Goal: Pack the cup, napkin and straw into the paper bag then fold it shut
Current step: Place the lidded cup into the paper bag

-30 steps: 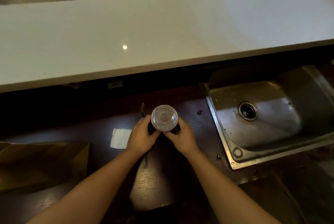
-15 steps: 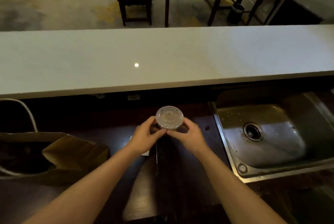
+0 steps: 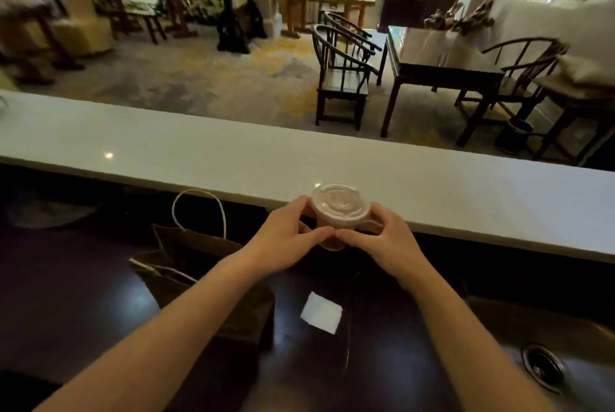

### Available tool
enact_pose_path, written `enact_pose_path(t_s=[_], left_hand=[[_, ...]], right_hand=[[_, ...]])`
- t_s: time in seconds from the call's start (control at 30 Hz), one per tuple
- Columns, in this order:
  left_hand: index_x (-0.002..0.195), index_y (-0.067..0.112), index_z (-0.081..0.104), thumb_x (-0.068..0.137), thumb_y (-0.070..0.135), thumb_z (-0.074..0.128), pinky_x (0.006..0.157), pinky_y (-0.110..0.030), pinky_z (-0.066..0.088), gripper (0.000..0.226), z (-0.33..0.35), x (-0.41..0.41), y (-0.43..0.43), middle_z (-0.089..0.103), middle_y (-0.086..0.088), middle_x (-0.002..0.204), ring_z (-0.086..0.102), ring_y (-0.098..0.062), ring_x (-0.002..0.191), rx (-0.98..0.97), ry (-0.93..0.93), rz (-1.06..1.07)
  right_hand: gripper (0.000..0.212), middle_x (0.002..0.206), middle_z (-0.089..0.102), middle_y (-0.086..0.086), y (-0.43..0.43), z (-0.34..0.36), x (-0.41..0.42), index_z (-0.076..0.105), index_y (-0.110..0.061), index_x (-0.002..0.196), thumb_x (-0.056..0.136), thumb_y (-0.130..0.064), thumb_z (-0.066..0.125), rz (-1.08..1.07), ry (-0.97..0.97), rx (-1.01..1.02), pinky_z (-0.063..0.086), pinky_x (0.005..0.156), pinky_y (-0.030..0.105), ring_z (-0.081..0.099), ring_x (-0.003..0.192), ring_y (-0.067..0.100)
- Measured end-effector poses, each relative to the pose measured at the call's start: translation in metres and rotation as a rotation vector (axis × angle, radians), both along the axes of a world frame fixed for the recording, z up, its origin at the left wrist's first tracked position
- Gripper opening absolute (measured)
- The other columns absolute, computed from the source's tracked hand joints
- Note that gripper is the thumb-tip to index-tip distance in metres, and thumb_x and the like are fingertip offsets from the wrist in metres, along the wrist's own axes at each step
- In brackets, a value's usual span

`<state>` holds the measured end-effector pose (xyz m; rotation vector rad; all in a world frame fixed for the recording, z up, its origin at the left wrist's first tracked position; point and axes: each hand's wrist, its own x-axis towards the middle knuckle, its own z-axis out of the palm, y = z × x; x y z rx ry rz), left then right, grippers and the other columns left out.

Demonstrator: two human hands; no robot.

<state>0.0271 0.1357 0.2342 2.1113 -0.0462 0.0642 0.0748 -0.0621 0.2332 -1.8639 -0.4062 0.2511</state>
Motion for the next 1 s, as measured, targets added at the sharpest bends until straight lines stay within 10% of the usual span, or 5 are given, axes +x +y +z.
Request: enact_pose_path(t_s=[0.33, 0.83, 1.0], left_hand=[[0.115, 0.029, 0.060, 0.069, 0.050, 0.080, 0.083, -0.043, 0.059, 0.055, 0.035, -0.057, 0.110, 0.068, 0.007, 0.112, 0.072, -0.015, 0.088, 0.064, 0.084, 0.035], [0.107, 0.026, 0.065, 0.077, 0.004, 0.076, 0.076, -0.043, 0.061, 0.039, 0.021, -0.041, 0.209, 0.067, 0.000, 0.110, 0.072, -0.027, 0.078, -0.127, 0.174, -0.235], [0.076, 0.029, 0.069, 0.079, 0.002, 0.070, 0.065, -0.027, 0.059, 0.027, -0.003, -0.036, 0.219, 0.073, -0.001, 0.072, 0.072, -0.014, 0.067, 0.120, 0.262, -0.184]], right_hand=[[0.061, 0.112, 0.072, -0.012, 0.095, 0.022, -0.024, 0.062, -0.028, 0.120, 0.066, -0.027, 0.090, 0.268, 0.042, -0.040, 0.052, 0.088, 0.020, 0.066, 0.104, 0.000], [0.093, 0.122, 0.046, -0.033, 0.183, 0.028, -0.052, 0.030, -0.047, 0.142, 0.071, -0.025, 0.086, 0.212, 0.000, -0.232, 0.045, 0.088, 0.009, 0.048, 0.112, -0.016], [0.082, 0.123, 0.053, -0.019, 0.198, 0.008, -0.070, 0.041, -0.044, 0.131, 0.065, -0.029, 0.088, 0.069, 0.044, -0.220, 0.047, 0.087, 0.015, 0.056, 0.110, -0.003]])
